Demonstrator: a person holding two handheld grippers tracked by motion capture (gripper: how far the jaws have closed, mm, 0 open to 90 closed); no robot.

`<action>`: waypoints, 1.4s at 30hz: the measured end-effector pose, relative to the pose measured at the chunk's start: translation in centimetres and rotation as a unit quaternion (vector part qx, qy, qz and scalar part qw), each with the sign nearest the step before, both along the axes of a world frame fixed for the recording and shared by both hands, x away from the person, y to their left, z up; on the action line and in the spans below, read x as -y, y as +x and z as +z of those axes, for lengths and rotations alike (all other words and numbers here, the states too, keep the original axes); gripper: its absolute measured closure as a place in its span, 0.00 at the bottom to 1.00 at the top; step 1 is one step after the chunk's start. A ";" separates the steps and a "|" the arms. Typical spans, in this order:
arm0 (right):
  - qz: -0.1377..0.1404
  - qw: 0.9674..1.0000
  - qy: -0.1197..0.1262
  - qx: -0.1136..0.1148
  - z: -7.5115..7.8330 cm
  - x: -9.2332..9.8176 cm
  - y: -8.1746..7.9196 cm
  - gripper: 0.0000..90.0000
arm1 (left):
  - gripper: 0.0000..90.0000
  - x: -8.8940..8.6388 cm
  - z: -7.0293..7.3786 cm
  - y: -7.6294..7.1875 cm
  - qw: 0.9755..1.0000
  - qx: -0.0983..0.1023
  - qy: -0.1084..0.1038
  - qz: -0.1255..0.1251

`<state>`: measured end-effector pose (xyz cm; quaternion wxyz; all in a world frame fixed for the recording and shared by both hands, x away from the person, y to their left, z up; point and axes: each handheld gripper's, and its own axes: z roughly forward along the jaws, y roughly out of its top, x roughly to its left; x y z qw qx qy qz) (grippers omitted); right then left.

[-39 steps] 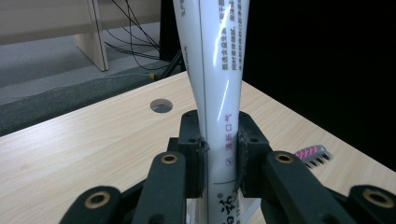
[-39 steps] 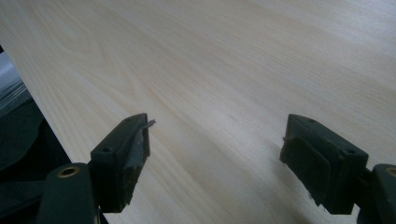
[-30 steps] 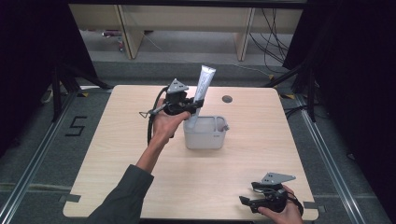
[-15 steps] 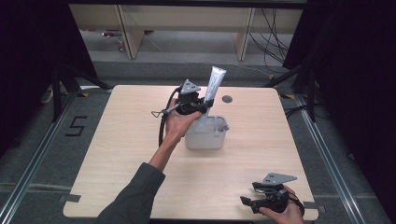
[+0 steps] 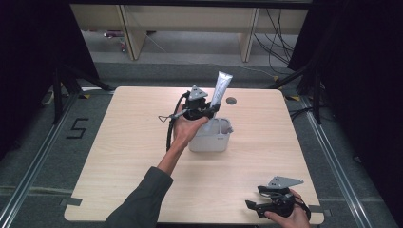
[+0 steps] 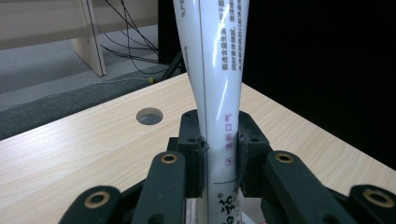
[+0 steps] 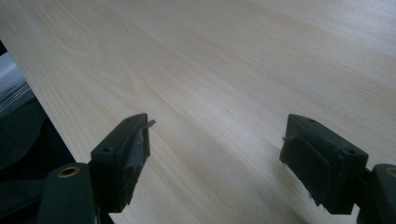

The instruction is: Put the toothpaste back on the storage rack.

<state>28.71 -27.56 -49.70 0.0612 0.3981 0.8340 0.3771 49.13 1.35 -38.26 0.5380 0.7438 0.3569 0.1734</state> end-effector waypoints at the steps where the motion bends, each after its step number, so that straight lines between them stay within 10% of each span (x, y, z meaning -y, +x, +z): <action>1: 0.000 1.000 0.000 0.000 0.0 0.0 0.0 0.26 | 0.84 0.0 -0.2 0.0 1.000 0.000 0.000 -0.001; 42: 0.004 1.000 -0.003 -0.001 -0.1 0.1 0.1 0.26 | 0.83 0.0 -3.4 -0.5 0.999 -0.006 0.049 -0.008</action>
